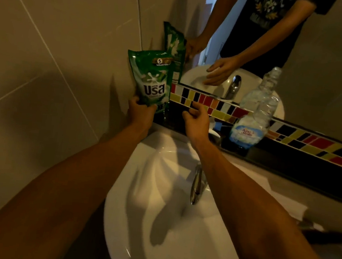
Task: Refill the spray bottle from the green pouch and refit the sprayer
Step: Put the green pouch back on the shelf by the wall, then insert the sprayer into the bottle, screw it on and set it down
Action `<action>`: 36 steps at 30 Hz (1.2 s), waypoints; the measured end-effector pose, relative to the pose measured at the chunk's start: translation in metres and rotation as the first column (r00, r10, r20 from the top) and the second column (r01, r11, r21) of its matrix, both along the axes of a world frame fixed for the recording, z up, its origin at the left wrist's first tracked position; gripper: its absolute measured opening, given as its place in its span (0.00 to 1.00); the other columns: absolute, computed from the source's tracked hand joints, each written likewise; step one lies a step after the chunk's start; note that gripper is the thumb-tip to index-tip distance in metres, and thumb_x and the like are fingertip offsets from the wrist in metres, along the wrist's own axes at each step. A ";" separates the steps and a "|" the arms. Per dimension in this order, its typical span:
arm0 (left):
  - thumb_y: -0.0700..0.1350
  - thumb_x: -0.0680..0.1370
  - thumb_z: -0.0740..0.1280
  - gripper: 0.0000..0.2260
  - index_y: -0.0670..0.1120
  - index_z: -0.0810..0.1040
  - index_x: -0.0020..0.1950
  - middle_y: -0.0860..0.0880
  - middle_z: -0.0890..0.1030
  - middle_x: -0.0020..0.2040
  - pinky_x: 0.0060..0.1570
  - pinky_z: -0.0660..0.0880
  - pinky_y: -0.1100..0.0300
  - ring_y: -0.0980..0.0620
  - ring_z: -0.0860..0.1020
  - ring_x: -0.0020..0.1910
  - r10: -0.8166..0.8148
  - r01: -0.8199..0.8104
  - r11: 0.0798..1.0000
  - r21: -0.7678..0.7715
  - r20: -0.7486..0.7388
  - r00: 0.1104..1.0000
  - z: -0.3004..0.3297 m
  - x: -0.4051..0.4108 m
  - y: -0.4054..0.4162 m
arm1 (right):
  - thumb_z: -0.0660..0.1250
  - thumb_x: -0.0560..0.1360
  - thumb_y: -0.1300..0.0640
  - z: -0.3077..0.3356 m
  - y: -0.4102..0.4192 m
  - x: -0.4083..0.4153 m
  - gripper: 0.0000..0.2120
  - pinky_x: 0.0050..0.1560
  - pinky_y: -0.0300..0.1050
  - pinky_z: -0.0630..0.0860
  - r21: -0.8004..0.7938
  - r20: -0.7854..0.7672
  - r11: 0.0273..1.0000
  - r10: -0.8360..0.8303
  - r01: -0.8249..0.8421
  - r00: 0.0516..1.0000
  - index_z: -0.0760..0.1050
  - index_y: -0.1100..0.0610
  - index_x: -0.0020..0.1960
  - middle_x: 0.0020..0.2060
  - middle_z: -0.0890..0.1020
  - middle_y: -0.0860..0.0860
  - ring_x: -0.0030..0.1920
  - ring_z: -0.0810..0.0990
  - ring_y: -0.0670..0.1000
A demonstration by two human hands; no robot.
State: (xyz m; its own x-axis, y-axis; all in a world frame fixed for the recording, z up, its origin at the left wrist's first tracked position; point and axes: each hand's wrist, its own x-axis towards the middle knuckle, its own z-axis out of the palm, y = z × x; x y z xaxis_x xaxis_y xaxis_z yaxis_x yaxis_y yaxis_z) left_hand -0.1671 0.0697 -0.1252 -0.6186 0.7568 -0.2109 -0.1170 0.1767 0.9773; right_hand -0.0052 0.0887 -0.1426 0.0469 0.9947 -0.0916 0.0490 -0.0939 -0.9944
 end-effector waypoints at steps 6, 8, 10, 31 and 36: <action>0.39 0.75 0.73 0.25 0.41 0.71 0.70 0.41 0.76 0.64 0.57 0.74 0.56 0.43 0.76 0.62 -0.250 0.235 0.964 -0.125 -0.121 0.961 -0.017 0.060 -0.015 | 0.71 0.81 0.60 -0.009 -0.038 0.060 0.22 0.46 0.35 0.77 0.003 0.041 0.990 -0.143 0.143 0.989 0.72 0.54 0.74 0.61 0.80 0.50 0.53 0.80 0.45; 0.40 0.75 0.73 0.24 0.41 0.72 0.69 0.40 0.76 0.64 0.55 0.72 0.58 0.43 0.76 0.63 -0.330 0.306 0.941 -0.143 -0.192 0.924 -0.021 0.076 -0.015 | 0.71 0.80 0.61 -0.007 -0.047 0.081 0.21 0.47 0.34 0.77 0.017 0.023 0.980 -0.197 0.197 0.980 0.73 0.55 0.72 0.55 0.82 0.51 0.53 0.82 0.49; 0.41 0.76 0.73 0.23 0.42 0.73 0.69 0.41 0.76 0.66 0.56 0.71 0.59 0.43 0.75 0.64 -0.408 0.374 0.912 -0.169 -0.262 0.875 -0.024 0.091 -0.014 | 0.71 0.80 0.62 -0.005 -0.054 0.102 0.20 0.45 0.32 0.78 0.032 0.008 0.967 -0.254 0.254 0.967 0.74 0.57 0.71 0.50 0.81 0.48 0.50 0.81 0.48; 0.46 0.73 0.75 0.25 0.43 0.74 0.68 0.42 0.79 0.63 0.46 0.71 0.58 0.43 0.78 0.59 -0.486 0.389 0.870 -0.301 -0.402 0.776 -0.055 0.173 0.058 | 0.76 0.77 0.58 0.044 -0.003 0.205 0.30 0.68 0.55 0.78 0.214 0.197 0.971 -0.145 0.102 0.970 0.69 0.54 0.76 0.71 0.76 0.51 0.71 0.75 0.49; 0.43 0.72 0.76 0.21 0.45 0.76 0.64 0.45 0.80 0.56 0.41 0.72 0.58 0.48 0.78 0.50 -0.468 0.373 0.877 -0.304 -0.363 0.806 -0.068 0.176 0.065 | 0.74 0.78 0.59 0.041 0.003 0.210 0.25 0.57 0.45 0.82 0.203 0.211 0.977 -0.102 0.059 0.972 0.71 0.54 0.73 0.69 0.77 0.52 0.66 0.76 0.47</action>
